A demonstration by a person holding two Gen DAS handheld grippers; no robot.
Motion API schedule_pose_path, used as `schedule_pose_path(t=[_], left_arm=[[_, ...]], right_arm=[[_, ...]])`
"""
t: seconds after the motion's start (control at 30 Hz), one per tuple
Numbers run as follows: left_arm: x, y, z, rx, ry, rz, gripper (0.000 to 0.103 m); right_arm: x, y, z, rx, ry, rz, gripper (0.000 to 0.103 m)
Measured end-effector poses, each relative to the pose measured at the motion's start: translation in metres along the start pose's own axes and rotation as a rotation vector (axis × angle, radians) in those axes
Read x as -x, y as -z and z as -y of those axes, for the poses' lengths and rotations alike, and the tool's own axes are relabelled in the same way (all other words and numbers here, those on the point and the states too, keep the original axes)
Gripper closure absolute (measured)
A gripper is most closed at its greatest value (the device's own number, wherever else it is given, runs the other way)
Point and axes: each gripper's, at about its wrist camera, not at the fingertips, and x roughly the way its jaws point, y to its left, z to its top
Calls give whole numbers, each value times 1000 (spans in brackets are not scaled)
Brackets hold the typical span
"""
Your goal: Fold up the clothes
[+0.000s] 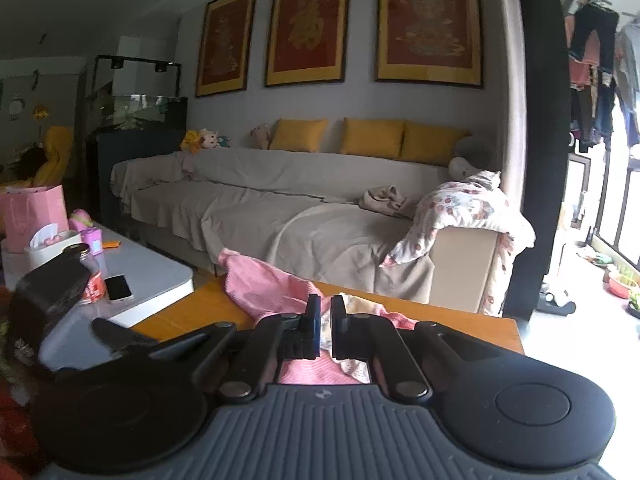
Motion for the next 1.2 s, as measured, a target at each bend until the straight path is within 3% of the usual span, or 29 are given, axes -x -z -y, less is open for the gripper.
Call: schedule_pose_path(t=[0.13,0.27,0.37,0.5,0.63,0.67,0.77,0.8,0.83,1.07,1.2], left_arm=[[-8,-25,-9,60,-35,36,23],[-13,-45,-14,85,-53,61,26],[-4,-52,-18,107,-37,90,25],[-1,-48,-29,165,5,90,24],[-2,-29,-48,296,64,61,23],[-1,-23,-52,331,77,55,23],[-1,-4,-64,427,113,34,21],[-1,1,-67,443,118,25,20],[-2,6,-69,455,118,16,20],[3,24,-81,476,54,-10,20],[11,28,-86,478,31,-12,20]], right_arm=[[14,17,-20,30,-212,-69,96],[13,65,-49,11,-344,-236,94],[-8,99,-67,15,-269,-320,94],[-37,105,-73,31,-126,-285,93],[-63,105,-83,82,-138,-310,60],[-68,108,-88,117,-132,-322,60],[-71,110,-93,173,-130,-323,64],[-71,110,-91,179,-130,-331,72],[-70,110,-87,184,-124,-342,91],[-62,114,-59,235,-48,-410,100],[-59,111,-42,152,-68,-438,100]])
